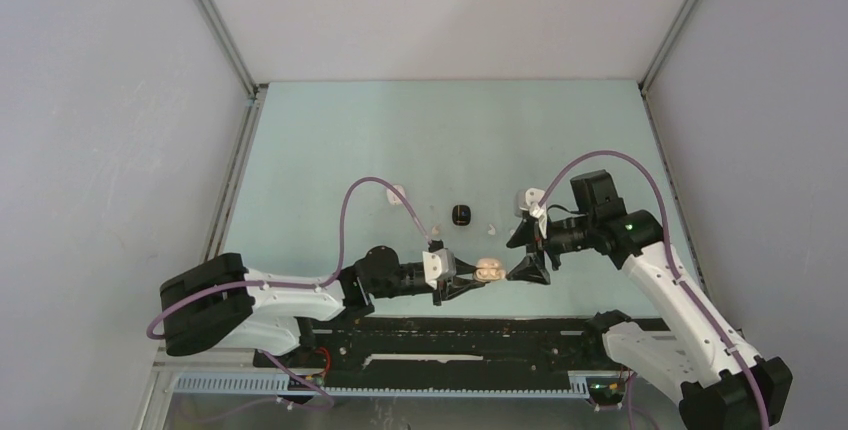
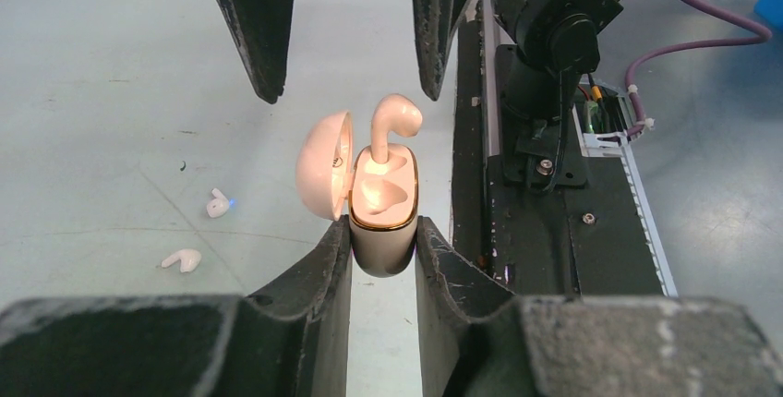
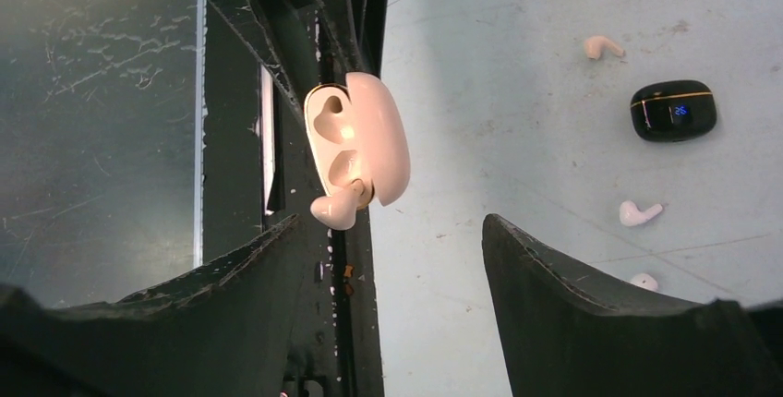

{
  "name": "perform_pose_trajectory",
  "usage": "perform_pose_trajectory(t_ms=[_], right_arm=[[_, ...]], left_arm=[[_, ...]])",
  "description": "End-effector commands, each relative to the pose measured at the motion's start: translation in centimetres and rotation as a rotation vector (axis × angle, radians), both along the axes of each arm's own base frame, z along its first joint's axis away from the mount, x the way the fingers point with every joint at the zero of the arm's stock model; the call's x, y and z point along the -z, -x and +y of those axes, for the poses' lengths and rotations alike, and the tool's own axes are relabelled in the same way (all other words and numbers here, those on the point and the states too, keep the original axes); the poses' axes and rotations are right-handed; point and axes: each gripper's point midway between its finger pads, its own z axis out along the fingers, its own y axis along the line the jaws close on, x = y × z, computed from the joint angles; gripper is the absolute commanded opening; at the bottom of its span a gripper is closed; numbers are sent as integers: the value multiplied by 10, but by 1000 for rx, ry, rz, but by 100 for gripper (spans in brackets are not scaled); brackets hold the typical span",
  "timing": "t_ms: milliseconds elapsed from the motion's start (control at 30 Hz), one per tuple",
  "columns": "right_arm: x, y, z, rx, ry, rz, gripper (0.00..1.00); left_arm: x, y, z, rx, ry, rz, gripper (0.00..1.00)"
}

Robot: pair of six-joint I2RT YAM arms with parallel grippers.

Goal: Insert the wireless bluetooth earbuds into the charging case
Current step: Place the earbud in the charging case.

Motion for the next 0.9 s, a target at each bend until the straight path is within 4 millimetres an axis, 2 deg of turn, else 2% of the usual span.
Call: perform_pose_trajectory(t_ms=[0,167,433,867], right_arm=[[-1,3,4,-40,-1,-37,72],[4,3,4,-42,18,-42,72],[12,-8,5,-6,58,-49,72],[15,-5,14,-26,70,-36,72]], left_arm=[[-30,-3,-5,7,78,-20,0],[-31,-2,-5,18,82,-14,0],[-29,-1,-5,26,76,-16,0],[-27,1,-10,49,67,-8,0]])
